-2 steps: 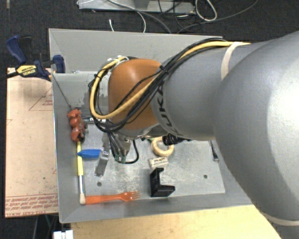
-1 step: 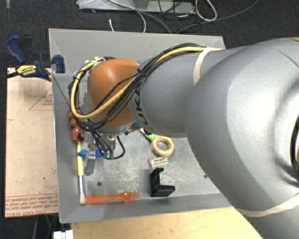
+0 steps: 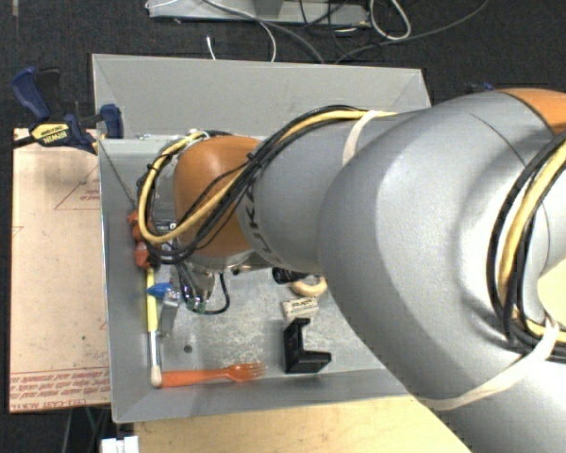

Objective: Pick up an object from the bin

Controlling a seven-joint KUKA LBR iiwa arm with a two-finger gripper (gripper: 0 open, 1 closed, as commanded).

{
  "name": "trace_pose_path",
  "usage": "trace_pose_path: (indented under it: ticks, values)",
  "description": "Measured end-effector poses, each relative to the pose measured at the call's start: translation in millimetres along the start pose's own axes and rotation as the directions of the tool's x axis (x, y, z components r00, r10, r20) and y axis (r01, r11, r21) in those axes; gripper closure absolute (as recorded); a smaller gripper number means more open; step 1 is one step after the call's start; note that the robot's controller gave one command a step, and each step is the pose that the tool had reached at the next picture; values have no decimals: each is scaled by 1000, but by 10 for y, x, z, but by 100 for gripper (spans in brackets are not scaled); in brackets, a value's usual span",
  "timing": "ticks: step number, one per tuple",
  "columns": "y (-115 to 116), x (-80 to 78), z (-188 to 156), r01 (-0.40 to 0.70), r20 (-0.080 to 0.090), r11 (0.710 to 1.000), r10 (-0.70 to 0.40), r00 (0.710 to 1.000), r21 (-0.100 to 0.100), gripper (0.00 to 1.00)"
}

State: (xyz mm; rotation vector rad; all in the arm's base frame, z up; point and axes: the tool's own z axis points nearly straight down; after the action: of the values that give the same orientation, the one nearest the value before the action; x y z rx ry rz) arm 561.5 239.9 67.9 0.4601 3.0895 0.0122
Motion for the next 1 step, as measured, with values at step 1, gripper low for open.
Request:
trace_pose_path:
  ticks: [1]
  values:
    - [-169,72,-25,206,-10,979,-206,979,-2,100]
